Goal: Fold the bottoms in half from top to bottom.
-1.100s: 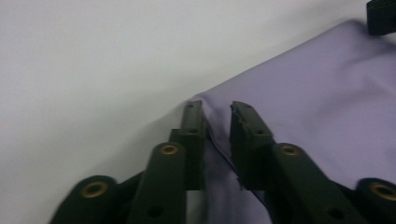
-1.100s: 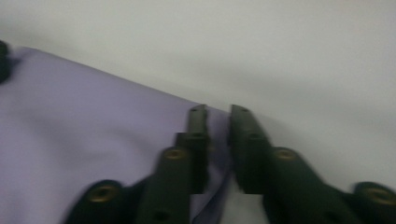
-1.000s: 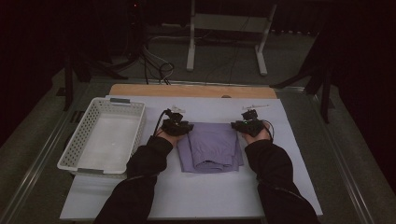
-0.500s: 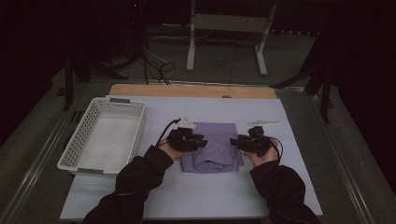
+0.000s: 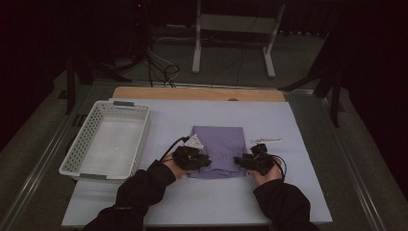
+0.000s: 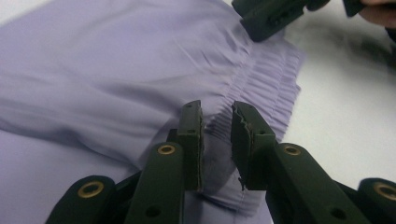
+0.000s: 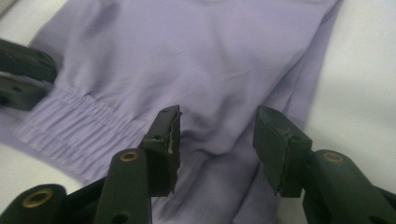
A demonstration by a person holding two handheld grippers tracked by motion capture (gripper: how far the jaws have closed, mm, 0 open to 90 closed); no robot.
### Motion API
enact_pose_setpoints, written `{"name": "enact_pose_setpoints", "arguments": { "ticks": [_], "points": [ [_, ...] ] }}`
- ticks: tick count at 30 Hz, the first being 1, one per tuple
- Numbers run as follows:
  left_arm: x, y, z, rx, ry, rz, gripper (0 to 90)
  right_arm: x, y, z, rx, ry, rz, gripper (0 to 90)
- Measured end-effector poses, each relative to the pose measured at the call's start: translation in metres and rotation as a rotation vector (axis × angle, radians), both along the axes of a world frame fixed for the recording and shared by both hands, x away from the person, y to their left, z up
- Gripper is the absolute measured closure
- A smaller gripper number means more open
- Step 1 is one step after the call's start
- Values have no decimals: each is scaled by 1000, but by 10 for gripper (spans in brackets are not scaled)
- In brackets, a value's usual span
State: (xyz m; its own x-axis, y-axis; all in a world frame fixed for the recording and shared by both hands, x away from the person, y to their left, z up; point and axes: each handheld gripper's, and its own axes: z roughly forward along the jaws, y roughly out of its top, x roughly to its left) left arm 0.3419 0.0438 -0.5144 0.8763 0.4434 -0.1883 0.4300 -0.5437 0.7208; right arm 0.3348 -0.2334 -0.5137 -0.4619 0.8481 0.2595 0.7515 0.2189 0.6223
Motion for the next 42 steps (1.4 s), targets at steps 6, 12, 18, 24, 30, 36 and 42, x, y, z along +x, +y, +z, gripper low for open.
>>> {"name": "enact_pose_setpoints", "arguments": {
  "ticks": [6,12,18,24,30,36,42],
  "points": [
    [-7,2,-4,-3,-16,6,735,-12,3,-4,35,55,21,535],
    [-11,2,-5,-7,-17,13,734,-11,1,-9,108,110,27,635],
    [-17,2,-3,-7,-7,5,734,-15,0,5,80,73,55,866],
    [-24,-3,-2,-14,6,-24,730,-23,-7,19,52,43,68,869],
    [-25,-5,-2,-10,-5,-35,710,-23,-6,10,1,63,60,868],
    [-27,-6,-4,-17,-20,-37,619,-24,-3,2,-37,84,51,862],
    [-27,-6,-6,-34,-11,-36,598,-25,-2,1,-55,86,52,850]
  ]
}}
